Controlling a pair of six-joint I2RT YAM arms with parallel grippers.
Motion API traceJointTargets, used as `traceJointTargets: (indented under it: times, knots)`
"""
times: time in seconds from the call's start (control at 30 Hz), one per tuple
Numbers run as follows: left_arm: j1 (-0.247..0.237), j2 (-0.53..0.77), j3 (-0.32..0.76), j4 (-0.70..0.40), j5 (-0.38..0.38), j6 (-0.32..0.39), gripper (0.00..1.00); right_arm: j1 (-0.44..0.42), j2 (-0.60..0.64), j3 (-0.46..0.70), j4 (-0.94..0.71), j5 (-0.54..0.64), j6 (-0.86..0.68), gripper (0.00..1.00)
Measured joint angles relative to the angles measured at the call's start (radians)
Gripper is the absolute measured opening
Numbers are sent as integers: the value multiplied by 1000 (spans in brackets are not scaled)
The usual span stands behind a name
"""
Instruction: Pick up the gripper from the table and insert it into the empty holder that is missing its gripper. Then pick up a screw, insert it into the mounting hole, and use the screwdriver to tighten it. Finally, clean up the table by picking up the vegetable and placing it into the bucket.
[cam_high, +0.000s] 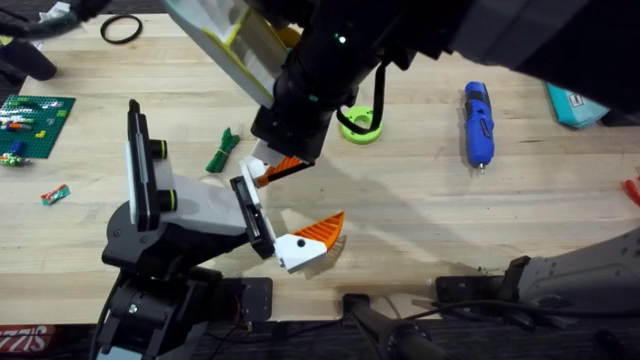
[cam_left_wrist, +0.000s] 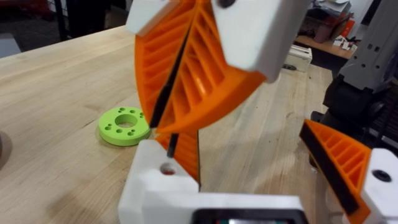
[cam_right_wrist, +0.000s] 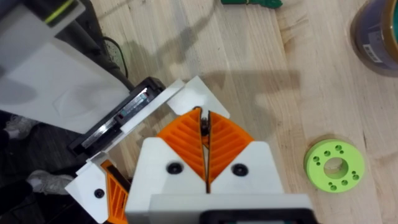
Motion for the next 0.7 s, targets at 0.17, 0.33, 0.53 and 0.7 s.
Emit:
traceJointTargets:
  times: [0.17,0.33,0.53,0.7]
  knots:
    - [0,0,0,0,0,-4,986,0,0,0,-14,2,0,6]
    - [0,0,0,0,0,-6,986,0,-3,0,-18,2,0,6]
    - [0,0,0,0,0,-6,986,1,-35,-2,-20,2,11,6]
    - [0,0,0,0,0,-6,986,24,-50,-2,-4,7,20,6]
